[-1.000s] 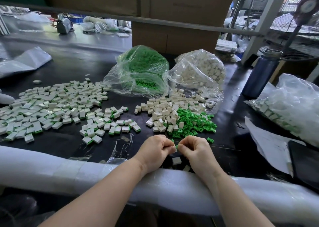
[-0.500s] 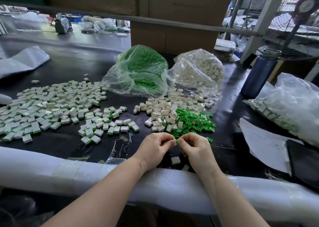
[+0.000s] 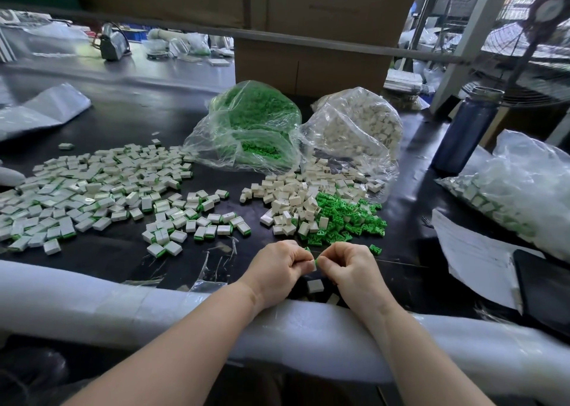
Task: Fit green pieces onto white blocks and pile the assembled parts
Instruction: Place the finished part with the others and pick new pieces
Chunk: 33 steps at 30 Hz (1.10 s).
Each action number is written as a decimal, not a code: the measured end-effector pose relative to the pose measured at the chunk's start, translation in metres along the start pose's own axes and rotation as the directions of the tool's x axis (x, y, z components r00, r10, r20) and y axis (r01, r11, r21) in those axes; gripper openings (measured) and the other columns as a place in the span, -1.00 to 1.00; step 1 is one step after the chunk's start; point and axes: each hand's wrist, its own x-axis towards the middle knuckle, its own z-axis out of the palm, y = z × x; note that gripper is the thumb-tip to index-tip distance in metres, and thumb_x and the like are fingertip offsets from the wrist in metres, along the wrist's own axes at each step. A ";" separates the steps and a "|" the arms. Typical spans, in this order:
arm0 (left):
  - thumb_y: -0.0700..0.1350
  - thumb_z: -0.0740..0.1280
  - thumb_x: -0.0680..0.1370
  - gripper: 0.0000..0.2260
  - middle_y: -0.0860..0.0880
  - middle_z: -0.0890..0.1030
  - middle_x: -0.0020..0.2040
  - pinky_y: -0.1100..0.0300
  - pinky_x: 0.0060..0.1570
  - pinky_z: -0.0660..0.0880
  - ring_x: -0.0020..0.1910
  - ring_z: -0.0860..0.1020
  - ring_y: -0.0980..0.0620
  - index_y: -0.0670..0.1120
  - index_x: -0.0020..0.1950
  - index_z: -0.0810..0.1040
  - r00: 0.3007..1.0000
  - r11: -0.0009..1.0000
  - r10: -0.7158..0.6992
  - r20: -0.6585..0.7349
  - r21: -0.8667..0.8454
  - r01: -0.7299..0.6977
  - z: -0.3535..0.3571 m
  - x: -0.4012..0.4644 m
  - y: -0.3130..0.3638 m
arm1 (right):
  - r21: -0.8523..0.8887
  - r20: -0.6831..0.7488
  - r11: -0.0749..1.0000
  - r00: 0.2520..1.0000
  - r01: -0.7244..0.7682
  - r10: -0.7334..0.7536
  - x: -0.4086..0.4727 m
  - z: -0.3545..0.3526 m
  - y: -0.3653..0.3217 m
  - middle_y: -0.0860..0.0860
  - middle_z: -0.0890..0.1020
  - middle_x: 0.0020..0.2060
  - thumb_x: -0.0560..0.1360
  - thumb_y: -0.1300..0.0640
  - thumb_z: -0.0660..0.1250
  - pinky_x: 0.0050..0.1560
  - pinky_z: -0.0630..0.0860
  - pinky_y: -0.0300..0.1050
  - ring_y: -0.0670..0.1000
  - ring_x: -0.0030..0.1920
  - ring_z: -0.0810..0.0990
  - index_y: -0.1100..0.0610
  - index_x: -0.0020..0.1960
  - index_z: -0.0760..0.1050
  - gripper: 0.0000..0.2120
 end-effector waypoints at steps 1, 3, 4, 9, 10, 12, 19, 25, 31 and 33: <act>-0.12 0.34 0.53 -0.87 0.11 0.44 -0.26 0.15 -0.02 0.43 -0.14 0.49 0.03 -0.13 -0.01 0.65 1.000 1.000 0.003 0.005 0.018 -0.003 0.000 -0.001 0.000 | -0.011 0.011 1.000 1.000 0.000 0.001 0.000 0.000 0.000 -0.06 0.50 -0.49 0.44 0.28 0.37 -0.31 0.41 -0.15 -0.10 -0.42 0.42 0.10 -0.36 0.53 -0.77; -0.12 0.33 0.54 -0.87 0.12 0.42 -0.27 0.15 -0.03 0.42 -0.15 0.47 0.05 -0.12 -0.02 0.65 1.000 0.999 0.006 0.010 0.033 -0.006 0.000 0.000 0.000 | -0.019 0.019 1.000 1.000 -0.002 0.002 0.000 0.000 0.000 -0.06 0.50 -0.48 0.45 0.28 0.37 -0.30 0.41 -0.16 -0.10 -0.41 0.42 0.11 -0.36 0.53 -0.78; -0.13 0.33 0.54 -0.87 0.11 0.43 -0.27 0.15 -0.03 0.42 -0.15 0.48 0.05 -0.13 -0.02 0.65 1.000 1.000 0.007 0.011 0.029 -0.007 0.000 0.000 0.000 | -0.016 0.019 1.000 1.000 -0.002 0.002 0.000 -0.001 0.000 -0.06 0.50 -0.49 0.44 0.28 0.37 -0.31 0.41 -0.17 -0.11 -0.42 0.42 0.11 -0.36 0.53 -0.78; -0.14 0.33 0.54 -0.86 -0.07 0.63 -0.11 0.13 0.01 0.49 -0.09 0.57 -0.02 -0.15 0.01 0.64 0.999 0.994 -0.008 -0.049 -0.107 0.003 0.000 -0.001 0.003 | 0.161 -0.061 0.987 0.998 -0.007 0.017 0.000 0.001 -0.001 -0.06 0.52 -0.50 0.44 0.29 0.37 -0.37 0.42 -0.24 -0.16 -0.46 0.43 0.16 -0.32 0.55 -0.83; -0.13 0.33 0.54 -0.86 -0.07 0.64 -0.11 0.16 0.00 0.49 -0.10 0.58 0.00 -0.14 0.01 0.64 0.998 0.994 -0.007 -0.057 -0.106 0.001 0.000 0.000 0.003 | 0.178 -0.078 0.984 0.997 0.004 0.010 0.000 0.001 -0.001 -0.05 0.55 -0.47 0.44 0.30 0.37 -0.36 0.45 -0.24 -0.16 -0.45 0.46 0.17 -0.30 0.56 -0.85; -0.11 0.38 0.50 -0.86 -0.03 0.64 -0.13 0.29 -0.07 0.47 -0.15 0.56 0.06 -0.12 0.01 0.63 0.999 0.994 -0.010 -0.051 -0.106 0.005 0.001 0.000 0.003 | 0.224 -0.089 0.974 0.996 0.015 0.005 0.000 0.001 -0.001 -0.01 0.58 -0.44 0.44 0.33 0.37 -0.33 0.51 -0.21 -0.12 -0.41 0.52 0.14 -0.24 0.55 -0.86; -0.08 0.37 0.51 -0.93 -0.02 0.62 -0.17 0.23 -0.09 0.50 -0.19 0.56 0.05 -0.05 -0.06 0.56 0.996 0.992 -0.038 -0.085 -0.127 0.027 0.001 -0.001 0.001 | 0.322 -0.068 0.947 0.998 0.007 0.016 -0.002 0.000 0.000 0.00 0.65 -0.42 0.43 0.36 0.37 -0.41 0.47 -0.34 -0.10 -0.41 0.61 0.13 -0.23 0.60 -0.83; -0.11 0.32 0.55 -0.91 0.02 0.63 -0.22 0.18 -0.06 0.51 -0.21 0.55 0.09 -0.05 -0.07 0.62 0.997 0.978 -0.065 -0.052 -0.202 0.053 -0.002 -0.001 0.001 | 0.281 -0.084 0.959 0.996 0.016 0.008 -0.003 0.000 0.000 -0.06 0.63 -0.47 0.43 0.32 0.40 -0.41 0.46 -0.36 -0.21 -0.46 0.54 0.12 -0.27 0.60 -0.85; -0.13 0.34 0.53 -0.89 -0.03 0.65 -0.18 0.12 0.01 0.53 -0.17 0.58 0.05 -0.11 -0.02 0.63 0.997 0.973 -0.073 -0.026 -0.224 0.065 -0.003 -0.001 0.000 | 0.209 -0.095 0.978 0.995 0.008 0.013 0.000 0.002 0.002 -0.06 0.61 -0.46 0.43 0.27 0.41 -0.36 0.49 -0.30 -0.21 -0.44 0.53 0.09 -0.30 0.60 -0.84; -0.14 0.33 0.54 -0.90 -0.01 0.64 -0.19 0.14 0.00 0.53 -0.19 0.57 0.08 -0.10 -0.03 0.63 0.996 0.973 -0.077 -0.034 -0.220 0.067 -0.003 -0.001 0.000 | 0.208 -0.085 0.978 0.996 0.013 0.005 0.000 0.002 0.002 -0.09 0.62 -0.47 0.44 0.26 0.40 -0.37 0.49 -0.31 -0.21 -0.44 0.53 0.08 -0.30 0.59 -0.83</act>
